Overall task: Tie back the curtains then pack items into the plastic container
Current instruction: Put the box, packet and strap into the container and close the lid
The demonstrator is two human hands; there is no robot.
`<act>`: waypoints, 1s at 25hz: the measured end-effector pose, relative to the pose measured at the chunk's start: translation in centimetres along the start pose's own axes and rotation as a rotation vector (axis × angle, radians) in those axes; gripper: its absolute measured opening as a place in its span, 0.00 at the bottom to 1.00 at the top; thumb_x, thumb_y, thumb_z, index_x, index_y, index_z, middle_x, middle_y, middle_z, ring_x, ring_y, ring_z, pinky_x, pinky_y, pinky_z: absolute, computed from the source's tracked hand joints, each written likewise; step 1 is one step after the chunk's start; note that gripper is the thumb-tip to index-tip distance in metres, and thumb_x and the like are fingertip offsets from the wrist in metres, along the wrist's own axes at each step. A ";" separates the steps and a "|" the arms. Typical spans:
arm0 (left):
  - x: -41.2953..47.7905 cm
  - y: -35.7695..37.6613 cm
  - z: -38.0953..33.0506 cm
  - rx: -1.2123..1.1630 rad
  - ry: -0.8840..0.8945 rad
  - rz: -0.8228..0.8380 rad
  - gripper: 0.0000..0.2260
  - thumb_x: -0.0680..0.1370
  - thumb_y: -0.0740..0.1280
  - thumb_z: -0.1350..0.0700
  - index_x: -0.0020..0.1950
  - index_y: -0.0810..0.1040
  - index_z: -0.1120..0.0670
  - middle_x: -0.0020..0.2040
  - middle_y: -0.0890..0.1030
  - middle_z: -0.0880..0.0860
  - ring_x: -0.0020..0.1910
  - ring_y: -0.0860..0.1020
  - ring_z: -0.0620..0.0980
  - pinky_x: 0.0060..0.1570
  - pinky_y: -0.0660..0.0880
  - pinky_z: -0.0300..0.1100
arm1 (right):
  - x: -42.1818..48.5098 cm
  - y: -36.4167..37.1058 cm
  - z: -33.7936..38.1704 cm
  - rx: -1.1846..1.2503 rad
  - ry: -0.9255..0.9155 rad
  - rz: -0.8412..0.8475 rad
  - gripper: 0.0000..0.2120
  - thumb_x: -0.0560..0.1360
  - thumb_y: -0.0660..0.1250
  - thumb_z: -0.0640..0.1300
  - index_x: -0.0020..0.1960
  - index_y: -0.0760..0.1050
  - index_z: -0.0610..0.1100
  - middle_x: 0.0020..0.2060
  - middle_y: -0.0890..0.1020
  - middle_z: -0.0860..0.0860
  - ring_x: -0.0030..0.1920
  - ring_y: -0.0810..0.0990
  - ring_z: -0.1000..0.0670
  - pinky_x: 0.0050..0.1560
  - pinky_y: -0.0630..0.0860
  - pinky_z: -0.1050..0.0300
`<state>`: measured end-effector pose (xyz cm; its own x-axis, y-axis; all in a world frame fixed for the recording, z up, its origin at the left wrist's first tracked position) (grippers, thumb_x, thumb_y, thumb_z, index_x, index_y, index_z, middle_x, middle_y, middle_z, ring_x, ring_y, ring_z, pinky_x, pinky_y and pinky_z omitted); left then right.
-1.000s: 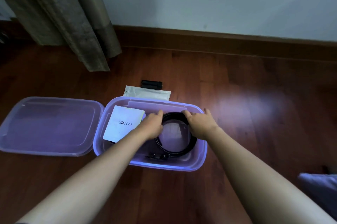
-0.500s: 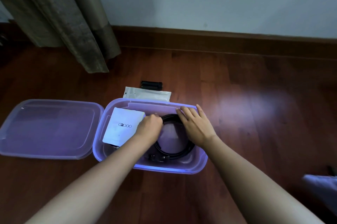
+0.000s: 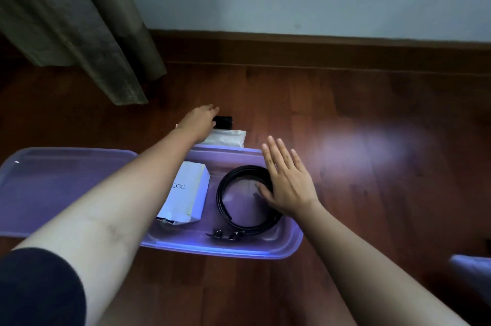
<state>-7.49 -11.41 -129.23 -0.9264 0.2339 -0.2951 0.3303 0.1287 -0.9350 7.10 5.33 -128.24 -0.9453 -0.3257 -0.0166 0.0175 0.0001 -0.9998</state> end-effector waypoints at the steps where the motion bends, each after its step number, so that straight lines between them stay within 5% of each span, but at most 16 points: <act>1: 0.9 1.1 0.3 0.043 -0.008 0.055 0.23 0.81 0.58 0.60 0.76 0.59 0.57 0.76 0.58 0.58 0.74 0.60 0.60 0.71 0.60 0.49 | 0.0 0.1 -0.1 0.003 0.004 -0.014 0.37 0.68 0.55 0.59 0.71 0.65 0.38 0.71 0.68 0.42 0.70 0.68 0.42 0.65 0.68 0.43; 3: 2.1 2.4 0.9 0.103 -0.062 0.108 0.24 0.81 0.57 0.61 0.76 0.57 0.53 0.77 0.59 0.56 0.73 0.60 0.60 0.70 0.62 0.52 | -0.1 0.1 -0.2 0.016 0.020 -0.032 0.35 0.69 0.55 0.57 0.72 0.64 0.38 0.71 0.67 0.42 0.71 0.67 0.43 0.66 0.67 0.44; 6: 2.6 2.0 0.6 0.229 -0.114 0.046 0.18 0.80 0.59 0.61 0.70 0.67 0.54 0.67 0.72 0.59 0.65 0.68 0.61 0.57 0.71 0.55 | -0.1 0.1 -0.1 0.019 0.027 -0.049 0.33 0.71 0.54 0.54 0.72 0.64 0.39 0.72 0.66 0.43 0.72 0.66 0.43 0.68 0.65 0.45; 10: 1.5 -0.3 -0.6 0.296 -0.086 -0.088 0.15 0.78 0.64 0.56 0.65 0.70 0.56 0.62 0.74 0.58 0.62 0.69 0.62 0.55 0.69 0.57 | 0.0 0.0 -0.2 0.042 0.028 -0.059 0.31 0.72 0.54 0.51 0.71 0.65 0.39 0.71 0.68 0.43 0.71 0.67 0.44 0.70 0.62 0.48; 12: 0.1 -3.2 -1.1 0.175 -0.062 -0.241 0.14 0.77 0.65 0.54 0.62 0.72 0.56 0.59 0.75 0.59 0.59 0.70 0.62 0.53 0.71 0.56 | 0.0 -0.3 -0.4 0.081 0.027 -0.071 0.29 0.73 0.53 0.49 0.72 0.64 0.39 0.72 0.67 0.44 0.72 0.66 0.44 0.70 0.63 0.47; 16: -7.2 -8.4 -3.0 -0.302 -0.032 -0.557 0.15 0.74 0.68 0.48 0.52 0.78 0.58 0.46 0.80 0.59 0.47 0.76 0.58 0.43 0.70 0.48 | -0.1 -0.7 -2.5 0.490 0.165 -0.075 0.28 0.77 0.51 0.41 0.76 0.52 0.42 0.77 0.52 0.49 0.74 0.44 0.56 0.74 0.44 0.55; 19: -12.9 -4.9 -5.3 -0.496 -0.041 -0.385 0.17 0.70 0.66 0.42 0.45 0.80 0.55 0.37 0.82 0.54 0.39 0.79 0.55 0.39 0.73 0.46 | -0.3 -0.4 -3.5 0.679 0.239 -0.035 0.25 0.80 0.51 0.42 0.76 0.51 0.43 0.77 0.50 0.51 0.74 0.44 0.57 0.76 0.45 0.54; 22: -15.2 2.5 -9.3 -0.238 0.039 -0.037 0.14 0.74 0.65 0.45 0.49 0.78 0.56 0.47 0.82 0.57 0.48 0.79 0.57 0.47 0.72 0.48 | -0.4 -0.2 -3.4 0.703 0.239 -0.003 0.24 0.81 0.52 0.42 0.76 0.54 0.42 0.77 0.52 0.50 0.76 0.47 0.53 0.76 0.47 0.53; 25: -14.7 6.6 -11.1 0.001 0.085 0.076 0.13 0.77 0.64 0.53 0.57 0.75 0.60 0.56 0.79 0.59 0.58 0.75 0.60 0.52 0.73 0.50 | -0.4 -0.5 -3.3 0.642 0.248 0.004 0.23 0.81 0.52 0.41 0.76 0.54 0.41 0.77 0.53 0.49 0.77 0.49 0.51 0.75 0.49 0.56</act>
<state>10.27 -3.28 -128.85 -0.8801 0.3239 -0.3472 0.3986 0.1065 -0.9109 6.40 8.56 -127.76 -0.9902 -0.1003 -0.0972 0.1377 -0.5841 -0.7999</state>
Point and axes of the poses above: each hand's wrist, its own x-axis towards the middle knuckle, its own y-axis out of the palm, z = x × y, the point moved 9 cm from there along x, towards the middle knuckle
